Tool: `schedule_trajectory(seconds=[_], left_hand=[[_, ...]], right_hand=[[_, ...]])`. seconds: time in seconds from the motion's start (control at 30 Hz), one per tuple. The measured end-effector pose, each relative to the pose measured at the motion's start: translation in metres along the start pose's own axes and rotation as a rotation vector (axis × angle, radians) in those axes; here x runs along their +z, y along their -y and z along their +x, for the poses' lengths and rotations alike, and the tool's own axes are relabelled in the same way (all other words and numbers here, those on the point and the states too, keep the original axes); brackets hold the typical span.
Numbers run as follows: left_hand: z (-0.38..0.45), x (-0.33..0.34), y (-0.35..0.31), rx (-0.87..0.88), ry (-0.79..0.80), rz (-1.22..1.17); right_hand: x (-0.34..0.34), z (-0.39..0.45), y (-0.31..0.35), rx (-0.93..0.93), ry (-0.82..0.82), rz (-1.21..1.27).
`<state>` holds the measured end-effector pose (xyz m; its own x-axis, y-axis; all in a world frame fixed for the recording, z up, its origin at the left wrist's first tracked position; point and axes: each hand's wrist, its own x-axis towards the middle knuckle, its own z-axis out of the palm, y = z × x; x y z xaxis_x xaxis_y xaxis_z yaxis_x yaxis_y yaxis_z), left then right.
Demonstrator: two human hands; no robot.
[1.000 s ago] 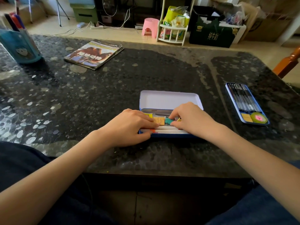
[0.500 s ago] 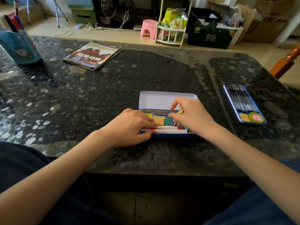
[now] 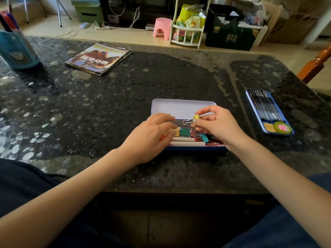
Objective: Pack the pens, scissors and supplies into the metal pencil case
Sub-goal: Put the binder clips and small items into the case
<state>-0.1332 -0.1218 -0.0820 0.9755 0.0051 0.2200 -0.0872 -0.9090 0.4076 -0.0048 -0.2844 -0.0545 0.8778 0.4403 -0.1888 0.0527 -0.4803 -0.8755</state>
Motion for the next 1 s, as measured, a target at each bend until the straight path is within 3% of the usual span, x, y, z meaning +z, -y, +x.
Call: schedule_trajectory(seconds=[0.13,0.37,0.63,0.83,1.0], left_hand=[[-0.003,-0.006,0.001,-0.165,-0.054,-0.015],[-0.002,-0.006,0.000,-0.133,0.009,-0.001],[0.000,-0.011,0.001,-0.107,0.003,0.134],[-0.002,-0.012,0.003,-0.162,0.027,0.101],[-0.001,-0.014,0.002,-0.203,0.068,0.085]], right_hand=[[0.014,-0.002,-0.002,-0.109,-0.073,-0.203],[0.030,-0.003,-0.008,-0.325,-0.165,-0.439],[0.028,-0.006,-0.009,-0.386,-0.051,-0.480],[0.028,-0.007,-0.010,-0.431,0.013,-0.597],[0.028,-0.004,-0.006,-0.354,-0.015,-0.401]])
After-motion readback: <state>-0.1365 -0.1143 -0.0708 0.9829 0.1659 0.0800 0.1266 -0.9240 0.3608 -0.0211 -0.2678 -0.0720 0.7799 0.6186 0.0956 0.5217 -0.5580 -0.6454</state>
